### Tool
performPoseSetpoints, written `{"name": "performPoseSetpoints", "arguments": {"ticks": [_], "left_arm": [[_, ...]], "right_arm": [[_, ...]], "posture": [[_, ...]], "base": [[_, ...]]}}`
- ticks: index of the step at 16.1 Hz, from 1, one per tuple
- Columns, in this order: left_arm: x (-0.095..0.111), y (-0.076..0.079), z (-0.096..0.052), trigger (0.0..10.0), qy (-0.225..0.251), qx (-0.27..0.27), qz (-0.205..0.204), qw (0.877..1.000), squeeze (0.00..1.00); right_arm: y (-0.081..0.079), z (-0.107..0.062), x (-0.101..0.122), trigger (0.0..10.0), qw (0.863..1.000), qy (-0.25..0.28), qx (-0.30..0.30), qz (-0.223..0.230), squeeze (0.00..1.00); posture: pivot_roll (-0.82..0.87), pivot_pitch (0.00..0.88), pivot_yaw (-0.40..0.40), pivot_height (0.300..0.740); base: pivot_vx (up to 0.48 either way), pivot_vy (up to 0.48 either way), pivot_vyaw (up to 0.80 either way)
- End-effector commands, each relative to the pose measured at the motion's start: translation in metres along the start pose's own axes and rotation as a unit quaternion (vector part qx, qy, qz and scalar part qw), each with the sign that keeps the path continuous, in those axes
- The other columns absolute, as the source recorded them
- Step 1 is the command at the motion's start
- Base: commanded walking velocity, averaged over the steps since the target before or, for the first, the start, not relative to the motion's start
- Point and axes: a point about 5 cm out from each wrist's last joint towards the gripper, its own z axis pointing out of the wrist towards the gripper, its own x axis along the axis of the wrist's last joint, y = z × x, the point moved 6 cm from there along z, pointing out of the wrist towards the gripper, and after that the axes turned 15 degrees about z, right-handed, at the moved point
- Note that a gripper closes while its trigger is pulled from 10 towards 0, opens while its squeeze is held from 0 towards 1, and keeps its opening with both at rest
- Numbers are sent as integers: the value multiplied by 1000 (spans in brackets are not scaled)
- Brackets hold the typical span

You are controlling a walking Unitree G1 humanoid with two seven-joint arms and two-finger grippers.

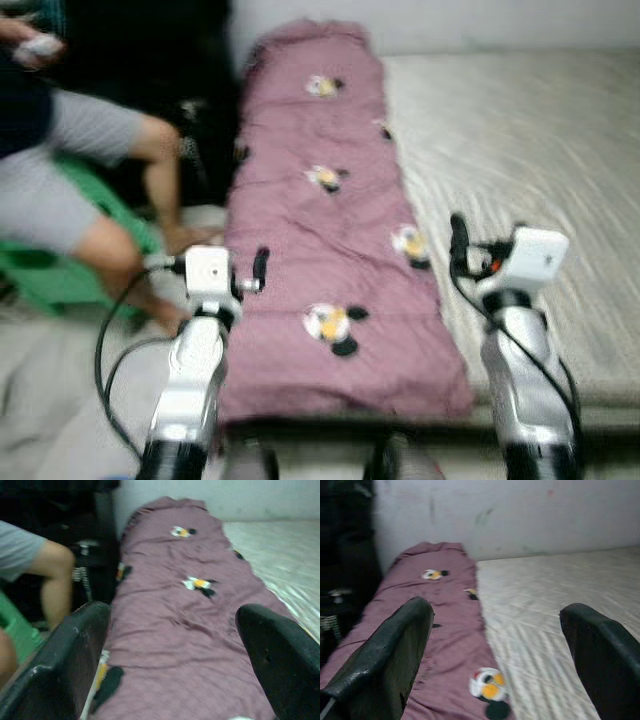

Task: Clean up the room

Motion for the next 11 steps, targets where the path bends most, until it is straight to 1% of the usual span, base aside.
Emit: {"name": "performPoseSetpoints", "arguments": {"ticks": [1,3,6,8,9,11], "left_arm": [[-10,-9,-4,10000,-17,14,2,1000,0],[-19,-11,-9,10000,-29,16,4,999,0],[-13,-9,-7,10000,-20,13,4,1000,0],[-7,-10,-5,10000,-11,14,6,1000,0],[-6,-12,-5,10000,-9,15,10,1000,0],[-11,-16,-5,10000,-20,17,25,999,0]], "right_arm": [[7,-5,-8,10000,1000,-12,-11,4,0],[13,-10,-13,10000,1000,-21,-15,-1,0],[7,-4,-12,10000,1000,-14,-6,-5,0],[3,-4,-15,10000,1000,-20,2,-8,0],[4,-7,-20,10000,1000,-25,0,-18,0],[8,-10,-26,10000,999,-36,-9,-20,0]], "posture": [[-87,0,39,740],[-85,0,36,740],[-89,0,51,740],[-85,0,48,740],[-81,0,47,740],[-83,0,48,740]], "base": [[0,0,0],[0,0,0],[0,0,0],[0,0,0],[0,0,0],[0,0,0]]}}
